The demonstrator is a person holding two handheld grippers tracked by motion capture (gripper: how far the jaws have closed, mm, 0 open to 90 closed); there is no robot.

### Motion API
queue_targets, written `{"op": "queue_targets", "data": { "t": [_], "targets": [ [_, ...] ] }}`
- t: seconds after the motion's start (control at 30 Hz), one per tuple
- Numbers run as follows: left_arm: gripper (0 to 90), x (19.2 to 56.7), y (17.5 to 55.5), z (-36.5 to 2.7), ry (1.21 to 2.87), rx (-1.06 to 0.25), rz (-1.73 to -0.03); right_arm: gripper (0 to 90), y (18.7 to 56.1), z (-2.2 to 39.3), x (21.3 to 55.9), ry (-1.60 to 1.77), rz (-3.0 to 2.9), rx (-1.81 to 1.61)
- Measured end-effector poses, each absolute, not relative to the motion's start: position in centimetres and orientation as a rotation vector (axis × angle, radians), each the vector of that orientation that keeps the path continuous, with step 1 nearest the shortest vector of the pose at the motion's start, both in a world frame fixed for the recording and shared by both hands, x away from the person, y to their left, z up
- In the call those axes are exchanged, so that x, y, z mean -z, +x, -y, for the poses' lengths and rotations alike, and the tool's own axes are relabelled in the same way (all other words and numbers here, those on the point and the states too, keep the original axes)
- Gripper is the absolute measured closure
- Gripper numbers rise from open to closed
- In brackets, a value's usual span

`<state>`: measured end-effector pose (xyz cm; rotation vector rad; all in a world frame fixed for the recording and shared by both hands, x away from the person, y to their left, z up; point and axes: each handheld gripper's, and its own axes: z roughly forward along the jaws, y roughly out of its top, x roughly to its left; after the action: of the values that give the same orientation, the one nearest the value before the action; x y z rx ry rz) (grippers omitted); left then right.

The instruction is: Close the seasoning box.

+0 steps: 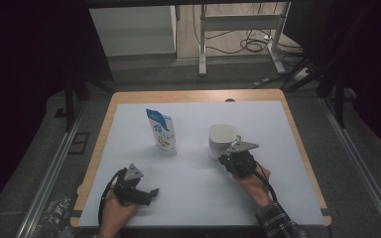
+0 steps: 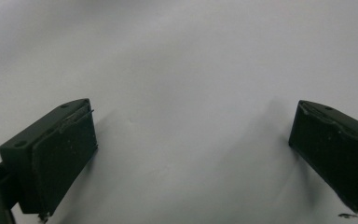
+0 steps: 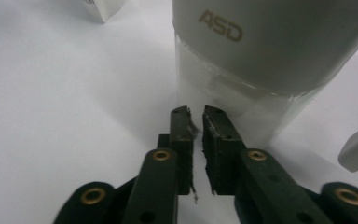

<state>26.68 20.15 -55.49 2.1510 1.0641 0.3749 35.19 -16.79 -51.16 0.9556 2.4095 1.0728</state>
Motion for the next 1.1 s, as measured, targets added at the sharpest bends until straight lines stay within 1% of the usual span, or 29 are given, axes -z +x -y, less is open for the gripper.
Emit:
{"op": "queue_targets", "data": {
  "t": [0.37, 0.53, 0.77, 0.97, 1.1],
  "targets": [
    [0.9, 55.5, 26.7, -20.2, 2.151, -0.375, -1.064, 57.6, 34.4, 16.7, 50.7, 0.921, -2.427, -1.078],
    [0.8, 55.5, 26.7, -20.2, 2.150, -0.375, -1.064, 49.5, 33.7, 16.8, 50.3, 0.890, -2.426, -1.048],
    [0.8, 55.5, 26.7, -20.2, 2.155, -0.375, -1.062, 43.6, 33.1, 17.6, 49.3, 0.890, -2.394, -1.099],
    [0.8, 55.5, 26.7, -20.2, 2.155, -0.375, -1.062, 41.9, 32.4, 18.6, 48.9, 0.907, -2.398, -1.101],
    [0.8, 55.5, 26.7, -20.2, 2.155, -0.375, -1.062, 39.3, 32.0, 19.3, 48.6, 0.909, -2.397, -1.086]
  ]
}}
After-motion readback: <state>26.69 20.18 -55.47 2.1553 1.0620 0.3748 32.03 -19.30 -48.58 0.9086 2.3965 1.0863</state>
